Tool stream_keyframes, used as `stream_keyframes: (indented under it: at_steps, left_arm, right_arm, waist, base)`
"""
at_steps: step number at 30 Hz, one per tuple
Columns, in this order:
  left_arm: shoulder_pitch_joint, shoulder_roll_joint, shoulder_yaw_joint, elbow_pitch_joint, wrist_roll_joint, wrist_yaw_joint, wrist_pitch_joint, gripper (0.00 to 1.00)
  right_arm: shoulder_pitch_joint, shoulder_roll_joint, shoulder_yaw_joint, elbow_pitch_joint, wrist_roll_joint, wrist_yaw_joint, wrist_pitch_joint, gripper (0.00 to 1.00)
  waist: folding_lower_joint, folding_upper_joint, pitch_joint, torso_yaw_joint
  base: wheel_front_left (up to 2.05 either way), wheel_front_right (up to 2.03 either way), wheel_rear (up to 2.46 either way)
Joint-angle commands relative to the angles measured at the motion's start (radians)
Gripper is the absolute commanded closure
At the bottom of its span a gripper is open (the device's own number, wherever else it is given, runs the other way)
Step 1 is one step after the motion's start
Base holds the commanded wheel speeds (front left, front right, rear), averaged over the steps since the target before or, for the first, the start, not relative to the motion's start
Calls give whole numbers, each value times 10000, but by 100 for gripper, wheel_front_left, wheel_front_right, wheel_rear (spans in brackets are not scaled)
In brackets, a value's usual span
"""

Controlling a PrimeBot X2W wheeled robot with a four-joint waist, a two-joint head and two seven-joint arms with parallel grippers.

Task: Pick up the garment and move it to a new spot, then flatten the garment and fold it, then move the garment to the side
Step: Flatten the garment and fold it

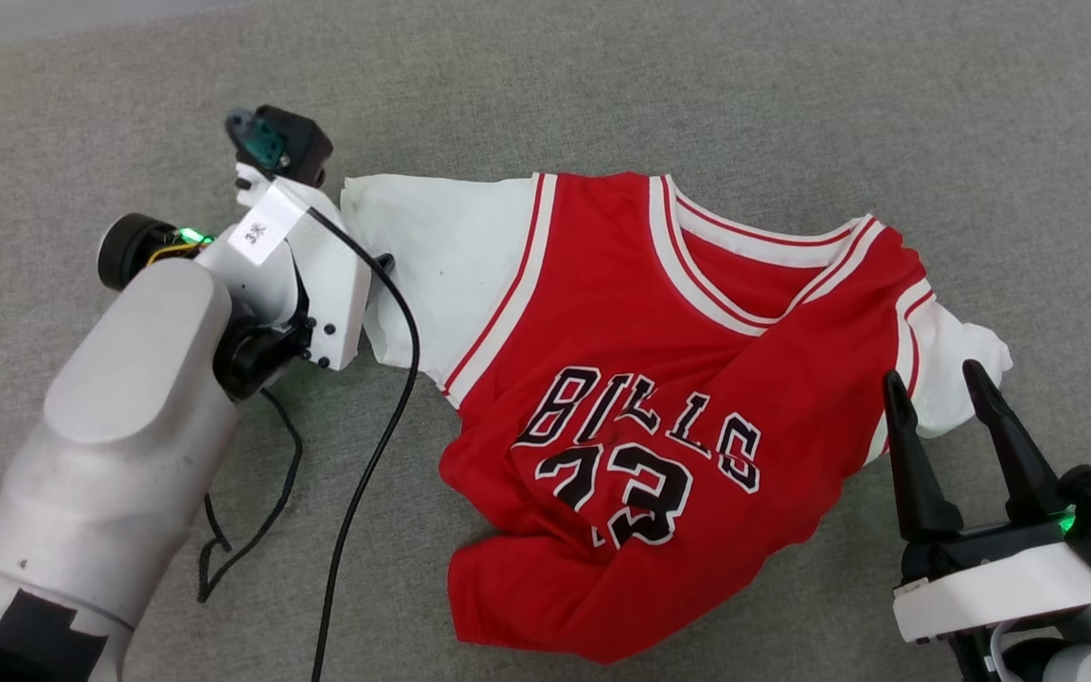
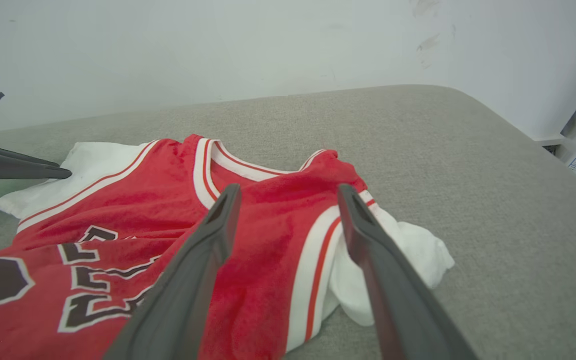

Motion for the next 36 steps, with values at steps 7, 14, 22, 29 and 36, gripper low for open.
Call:
stream_keyframes:
  at_steps: [7,14,22,29,36]
  left_arm:
    - [571,-304,-2196,710,-821,-77,1394,100]
    - [-46,17,-2642,1047,-658,-21,-3,100]
    - [235,624,-2220,831,-498,165,-2256,100]
    - [1417,1073,-1768,-188,-824,758,-3400,100]
    - [2962,1579,-1237,-1949,-1239,1710,-4194,100]
  right_arm:
    - [-225,7,-107,279,100,-8,-177,0]
    - [-271,7,-278,514,77,-8,-81,0]
    - [-84,8,-823,560,-54,-7,284,0]
    - [121,8,-1380,546,-57,-7,761,0]
    - [-12,5,-2049,1050,245,-7,1728,0]
  waist:
    - [-1,0,177,24]
    - [-1,0,-107,196]
    - [-1,0,-965,867]
    - [-1,0,-1590,1529]
    - [-1,0,-1977,2096]
  base:
    - [0,0,0]
    - [0,0,0]
    - [0,0,0]
    - [0,0,0]
    - [0,0,0]
